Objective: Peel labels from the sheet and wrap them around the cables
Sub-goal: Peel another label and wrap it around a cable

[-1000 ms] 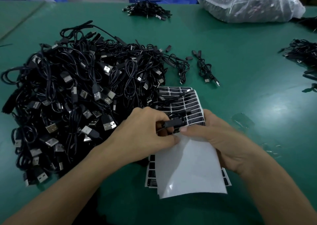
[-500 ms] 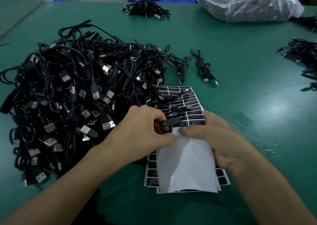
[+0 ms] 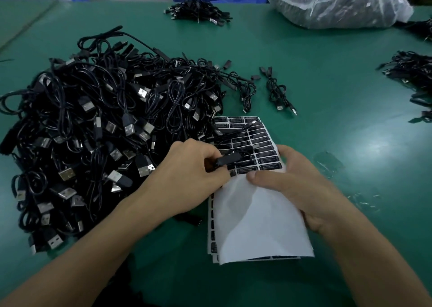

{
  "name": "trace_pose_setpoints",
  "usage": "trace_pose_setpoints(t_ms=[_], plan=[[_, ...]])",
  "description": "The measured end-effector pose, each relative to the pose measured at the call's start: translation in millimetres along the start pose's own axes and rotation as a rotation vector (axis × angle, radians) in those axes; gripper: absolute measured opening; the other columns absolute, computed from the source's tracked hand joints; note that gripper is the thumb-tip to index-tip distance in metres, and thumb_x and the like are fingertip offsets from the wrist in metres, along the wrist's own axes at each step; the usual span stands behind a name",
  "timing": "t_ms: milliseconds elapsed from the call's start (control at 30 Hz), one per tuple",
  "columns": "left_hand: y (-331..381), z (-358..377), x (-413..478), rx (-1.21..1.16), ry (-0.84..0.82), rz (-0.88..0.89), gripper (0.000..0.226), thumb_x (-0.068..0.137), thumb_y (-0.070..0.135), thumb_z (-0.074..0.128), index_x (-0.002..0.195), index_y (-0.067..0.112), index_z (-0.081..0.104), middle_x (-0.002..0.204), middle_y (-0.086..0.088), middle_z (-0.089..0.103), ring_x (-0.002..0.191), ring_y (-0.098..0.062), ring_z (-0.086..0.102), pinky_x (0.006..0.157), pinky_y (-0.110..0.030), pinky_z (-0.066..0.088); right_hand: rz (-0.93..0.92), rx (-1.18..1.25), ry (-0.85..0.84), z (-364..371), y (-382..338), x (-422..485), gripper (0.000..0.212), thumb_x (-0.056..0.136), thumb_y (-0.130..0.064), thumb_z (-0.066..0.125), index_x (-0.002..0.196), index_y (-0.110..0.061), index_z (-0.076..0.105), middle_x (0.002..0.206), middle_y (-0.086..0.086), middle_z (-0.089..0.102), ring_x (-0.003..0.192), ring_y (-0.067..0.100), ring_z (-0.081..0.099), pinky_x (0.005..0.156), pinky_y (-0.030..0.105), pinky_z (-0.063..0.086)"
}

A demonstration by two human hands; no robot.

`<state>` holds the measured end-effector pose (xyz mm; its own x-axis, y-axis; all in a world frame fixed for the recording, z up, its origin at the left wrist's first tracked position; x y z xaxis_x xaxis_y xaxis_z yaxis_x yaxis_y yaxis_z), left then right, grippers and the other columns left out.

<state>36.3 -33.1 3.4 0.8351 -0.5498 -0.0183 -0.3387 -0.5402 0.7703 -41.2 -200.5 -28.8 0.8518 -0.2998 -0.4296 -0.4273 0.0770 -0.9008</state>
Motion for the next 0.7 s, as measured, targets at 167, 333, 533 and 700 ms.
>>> trace_pose_setpoints(t_ms=[167,333,533,700], plan=[[-3.6,-10.6,1.2,-0.086,0.107,-0.061,0.018,0.084,0.019,0.066,0.066,0.018,0.066,0.049,0.001,0.058,0.036,-0.004,0.038,0.036,-0.014,0.032,-0.134,-0.968,0.206,-15.6,-15.4,-13.3,0.093,0.067,-0.068,0.077,0.144,-0.043,0.033,0.125,-0.006,0.055,0.115,0.023,0.054,0.085,0.04,0.047],[-9.8,-18.0,3.4,-0.216,0.179,-0.091,0.015,0.088,0.018,0.065,0.073,0.016,0.067,0.061,0.004,0.07,0.041,0.0,0.046,0.04,-0.012,0.037,-0.32,-1.1,0.228,-1.6,-39.0,-14.6,0.067,0.068,-0.067,0.075,0.122,-0.035,0.052,0.095,-0.01,0.043,0.094,0.011,0.051,0.069,0.029,0.042],[-16.0,-20.8,5.6,-0.305,0.268,-0.099,0.019,0.09,0.021,0.067,0.071,0.017,0.064,0.055,0.003,0.063,0.038,-0.002,0.041,0.038,-0.017,0.033,-0.574,-0.58,-0.003,38.8,-64.0,-5.9,0.031,0.067,-0.04,0.089,0.079,-0.028,0.062,0.076,-0.014,0.067,0.061,0.0,0.059,0.052,0.013,0.046],[-16.8,-20.3,6.7,-0.303,0.279,-0.087,0.022,0.09,0.022,0.068,0.068,0.02,0.063,0.046,0.01,0.053,0.036,-0.001,0.039,0.037,-0.015,0.031,-0.684,-0.562,0.035,56.2,-60.2,0.0,0.03,0.069,-0.026,0.089,0.082,-0.022,0.062,0.069,-0.011,0.065,0.061,-0.001,0.057,0.056,0.013,0.047]])
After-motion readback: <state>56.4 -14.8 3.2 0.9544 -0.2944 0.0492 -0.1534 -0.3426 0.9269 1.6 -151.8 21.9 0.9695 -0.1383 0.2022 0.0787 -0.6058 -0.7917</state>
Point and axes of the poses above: each hand's wrist, its own x-axis towards the middle knuckle, its own z-axis out of the palm, y = z × x, the point moved 6 cm from there along x, towards the middle knuckle
